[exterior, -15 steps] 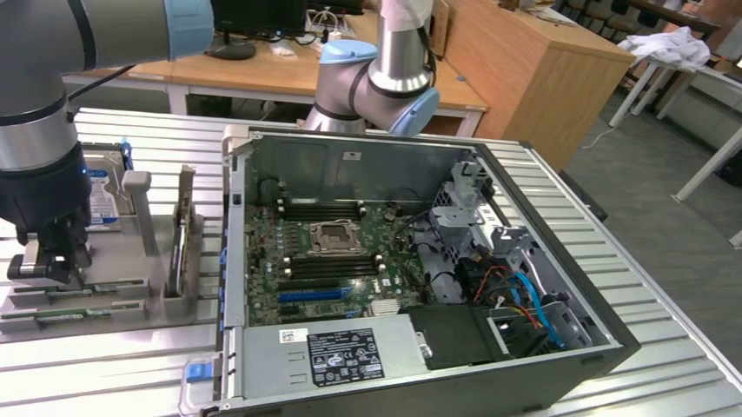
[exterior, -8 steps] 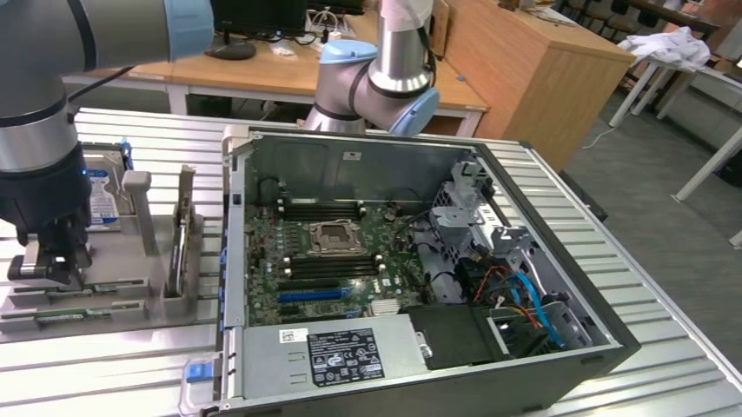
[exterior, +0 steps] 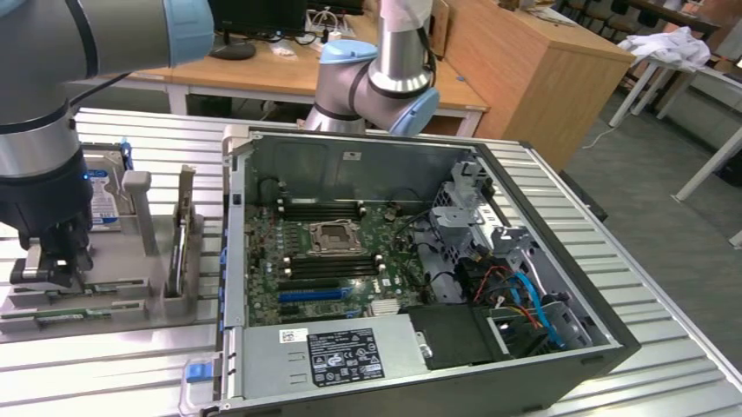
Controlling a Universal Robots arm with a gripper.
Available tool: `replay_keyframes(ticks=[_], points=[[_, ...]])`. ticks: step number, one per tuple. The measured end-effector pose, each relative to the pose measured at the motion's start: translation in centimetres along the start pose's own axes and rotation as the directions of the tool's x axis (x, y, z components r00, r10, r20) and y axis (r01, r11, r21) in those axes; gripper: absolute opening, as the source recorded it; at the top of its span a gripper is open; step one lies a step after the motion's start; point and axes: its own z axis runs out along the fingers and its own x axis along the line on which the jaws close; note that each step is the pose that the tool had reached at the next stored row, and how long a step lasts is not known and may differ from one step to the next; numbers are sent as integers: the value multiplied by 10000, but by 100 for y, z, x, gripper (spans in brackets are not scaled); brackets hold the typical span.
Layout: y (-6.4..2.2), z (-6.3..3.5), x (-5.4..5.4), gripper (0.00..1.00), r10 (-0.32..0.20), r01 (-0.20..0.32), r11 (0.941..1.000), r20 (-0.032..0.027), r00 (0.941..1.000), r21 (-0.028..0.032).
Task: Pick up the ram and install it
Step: 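Pick up the ram and move it above insertion slot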
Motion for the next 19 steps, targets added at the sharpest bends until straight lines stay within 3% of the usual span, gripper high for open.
replay_keyframes(ticks=[19], points=[[-5, 119, 9, 37, 0, 0, 10000, 1, 10000, 2]])
